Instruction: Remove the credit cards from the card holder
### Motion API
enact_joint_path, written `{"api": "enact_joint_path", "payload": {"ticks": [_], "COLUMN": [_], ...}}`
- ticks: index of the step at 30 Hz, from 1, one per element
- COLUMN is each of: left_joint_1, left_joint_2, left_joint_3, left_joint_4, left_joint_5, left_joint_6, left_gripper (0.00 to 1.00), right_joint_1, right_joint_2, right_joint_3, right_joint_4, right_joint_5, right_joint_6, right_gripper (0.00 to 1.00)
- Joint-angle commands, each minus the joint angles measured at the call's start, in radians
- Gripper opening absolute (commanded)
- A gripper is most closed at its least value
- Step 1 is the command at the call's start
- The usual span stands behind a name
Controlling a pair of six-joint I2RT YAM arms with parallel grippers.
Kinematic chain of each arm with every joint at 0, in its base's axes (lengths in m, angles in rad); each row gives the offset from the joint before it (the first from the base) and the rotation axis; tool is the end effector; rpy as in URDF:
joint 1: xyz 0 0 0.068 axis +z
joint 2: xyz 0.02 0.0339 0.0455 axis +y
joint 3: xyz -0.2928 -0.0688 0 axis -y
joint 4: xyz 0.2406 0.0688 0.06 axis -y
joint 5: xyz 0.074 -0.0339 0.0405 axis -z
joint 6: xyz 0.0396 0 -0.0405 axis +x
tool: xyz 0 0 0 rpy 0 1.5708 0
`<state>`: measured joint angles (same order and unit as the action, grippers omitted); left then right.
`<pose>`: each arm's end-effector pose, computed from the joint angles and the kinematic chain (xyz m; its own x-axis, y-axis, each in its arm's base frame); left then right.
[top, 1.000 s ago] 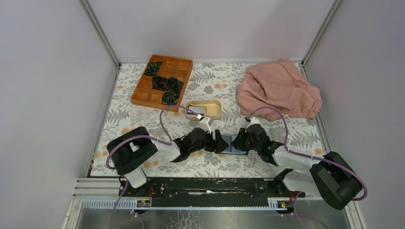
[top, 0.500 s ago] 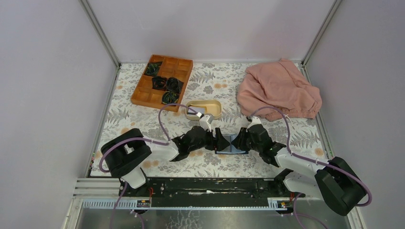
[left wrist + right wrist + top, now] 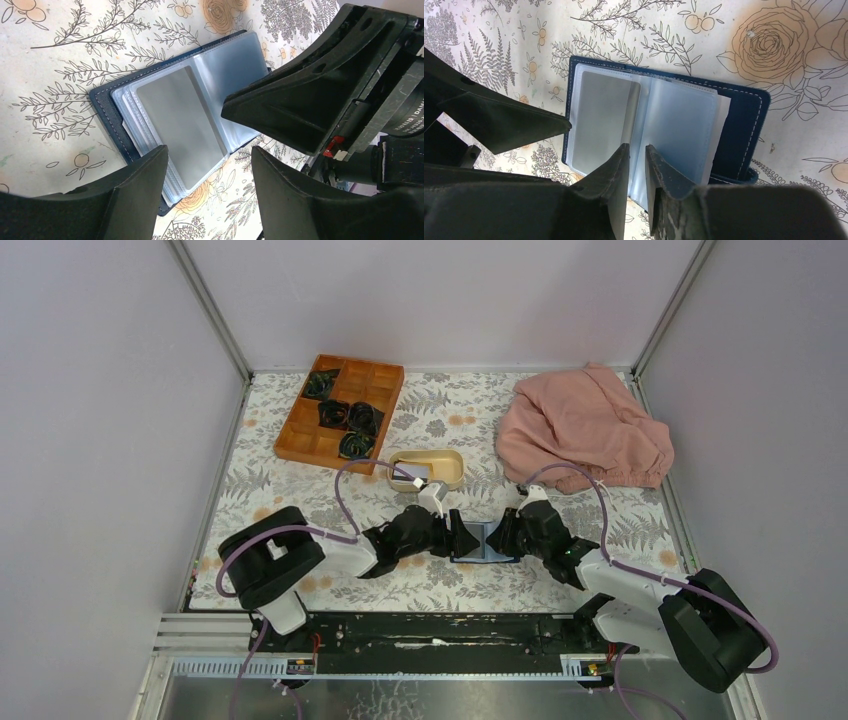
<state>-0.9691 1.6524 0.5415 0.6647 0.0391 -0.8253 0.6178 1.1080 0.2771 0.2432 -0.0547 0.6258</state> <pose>0.1724 -0.2539 0.1673 -0.7856 -0.1529 -0.5995 0.3928 0.6253 -0.6743 0.1539 0.1120 0.1753 -0.7268 0.2010 -0.6568 -0.2341 0.8264 0.5120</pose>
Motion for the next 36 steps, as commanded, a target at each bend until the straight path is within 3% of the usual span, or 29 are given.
{"api": "enact_joint_path", "payload": {"ticks": [1, 23, 36], "left_joint_1": [0.003, 0.009, 0.007], "left_joint_2": [0.018, 0.055, 0.089], "left_joint_3": [0.014, 0.019, 0.014], "left_joint_4": [0.040, 0.035, 0.170], "left_joint_5": [-0.026, -0.009, 0.058], "left_joint_6": [-0.005, -0.001, -0.043], "left_gripper": [0.69, 0.68, 0.69], "right_joint_1": [-0.013, -0.025, -0.025], "right_joint_2": [-0.005, 0.010, 0.037], "right_joint_3": [0.006, -0.011, -0.022], "right_joint_4": [0.010, 0.025, 0.053], "right_joint_5": [-0.005, -0.014, -0.032], "right_joint_6": [-0.014, -0.011, -0.007], "right_gripper": [0.26, 0.27, 0.28]}}
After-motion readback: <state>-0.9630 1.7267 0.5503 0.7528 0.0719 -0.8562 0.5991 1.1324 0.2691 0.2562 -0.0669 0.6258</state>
